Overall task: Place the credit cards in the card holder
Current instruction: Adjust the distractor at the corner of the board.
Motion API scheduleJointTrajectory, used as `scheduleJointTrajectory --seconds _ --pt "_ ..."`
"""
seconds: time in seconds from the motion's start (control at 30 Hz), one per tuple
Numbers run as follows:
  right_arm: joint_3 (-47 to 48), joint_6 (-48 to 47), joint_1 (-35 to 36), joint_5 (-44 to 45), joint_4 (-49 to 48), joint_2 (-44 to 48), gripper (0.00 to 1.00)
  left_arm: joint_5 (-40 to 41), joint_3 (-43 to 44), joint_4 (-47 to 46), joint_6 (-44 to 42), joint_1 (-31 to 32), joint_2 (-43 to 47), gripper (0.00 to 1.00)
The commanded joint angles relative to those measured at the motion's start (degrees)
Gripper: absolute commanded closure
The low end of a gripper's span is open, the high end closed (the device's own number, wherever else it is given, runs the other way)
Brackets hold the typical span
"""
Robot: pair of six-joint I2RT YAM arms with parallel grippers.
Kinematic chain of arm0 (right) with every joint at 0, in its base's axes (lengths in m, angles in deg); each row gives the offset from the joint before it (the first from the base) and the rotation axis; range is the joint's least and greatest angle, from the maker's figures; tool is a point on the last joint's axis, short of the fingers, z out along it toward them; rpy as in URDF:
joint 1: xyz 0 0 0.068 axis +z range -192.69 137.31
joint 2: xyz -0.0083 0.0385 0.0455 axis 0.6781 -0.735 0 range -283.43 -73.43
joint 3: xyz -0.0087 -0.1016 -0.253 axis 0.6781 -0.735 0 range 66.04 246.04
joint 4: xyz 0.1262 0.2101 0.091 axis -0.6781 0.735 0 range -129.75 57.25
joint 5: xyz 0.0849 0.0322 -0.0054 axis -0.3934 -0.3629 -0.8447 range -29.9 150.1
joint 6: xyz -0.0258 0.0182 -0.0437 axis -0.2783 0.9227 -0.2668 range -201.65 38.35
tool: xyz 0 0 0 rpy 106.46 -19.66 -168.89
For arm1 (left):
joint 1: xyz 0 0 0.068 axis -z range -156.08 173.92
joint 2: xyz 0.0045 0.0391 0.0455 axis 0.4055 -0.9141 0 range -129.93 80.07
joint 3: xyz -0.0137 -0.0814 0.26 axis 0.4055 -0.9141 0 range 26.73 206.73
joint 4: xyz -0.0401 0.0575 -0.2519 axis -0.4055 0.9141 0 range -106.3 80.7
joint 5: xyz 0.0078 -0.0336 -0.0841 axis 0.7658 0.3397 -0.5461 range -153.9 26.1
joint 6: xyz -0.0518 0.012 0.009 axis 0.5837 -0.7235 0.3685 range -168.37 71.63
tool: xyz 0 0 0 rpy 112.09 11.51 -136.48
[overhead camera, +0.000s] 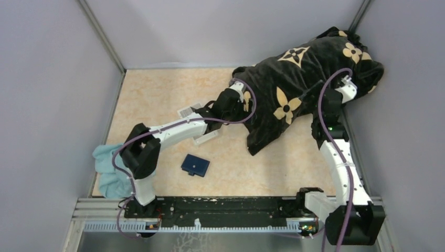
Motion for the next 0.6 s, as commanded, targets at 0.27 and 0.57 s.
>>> scheduleJointTrajectory --seconds 0.27,0.57 --pt "-3.1 8.2 -18.8 -11.2 -18.4 -17.6 0.19 -7.2 13.7 -2.7 0.4 -0.5 -18.1 0.01" --pt "3.6 10.3 -21.6 -18.6 -31.5 -36.7 0.07 -11.2 13.6 -4.8 2.8 -2.1 -25.2 0.01"
